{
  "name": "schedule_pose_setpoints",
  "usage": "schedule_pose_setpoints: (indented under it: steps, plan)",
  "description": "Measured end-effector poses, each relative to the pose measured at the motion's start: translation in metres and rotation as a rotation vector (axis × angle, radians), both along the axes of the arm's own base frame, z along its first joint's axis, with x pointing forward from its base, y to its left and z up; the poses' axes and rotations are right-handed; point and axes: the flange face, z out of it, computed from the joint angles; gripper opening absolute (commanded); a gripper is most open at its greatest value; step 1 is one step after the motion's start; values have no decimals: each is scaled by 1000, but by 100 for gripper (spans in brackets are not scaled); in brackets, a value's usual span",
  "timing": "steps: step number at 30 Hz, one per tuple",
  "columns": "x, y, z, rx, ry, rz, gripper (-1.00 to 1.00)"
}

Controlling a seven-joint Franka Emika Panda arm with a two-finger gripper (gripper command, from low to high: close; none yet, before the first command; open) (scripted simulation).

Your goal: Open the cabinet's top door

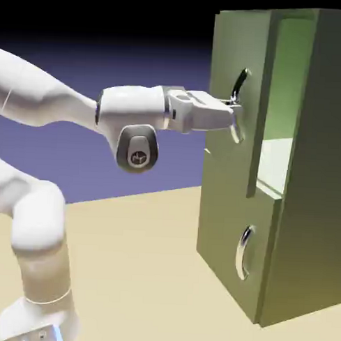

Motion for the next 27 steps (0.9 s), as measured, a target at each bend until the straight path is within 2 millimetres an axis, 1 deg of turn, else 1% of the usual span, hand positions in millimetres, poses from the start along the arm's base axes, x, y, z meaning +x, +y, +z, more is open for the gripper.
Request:
schedule_pose_setpoints:
  steps: [7,12,19,27]
  plan:
    - [3,-1,1,-1,-5,8,-100]
    - [0,-1,-1,8,8,13,-100]
    - [-16,10,-1,12,13,-52,-100]
    - [-51,45,-2,11,10,-193,-100]
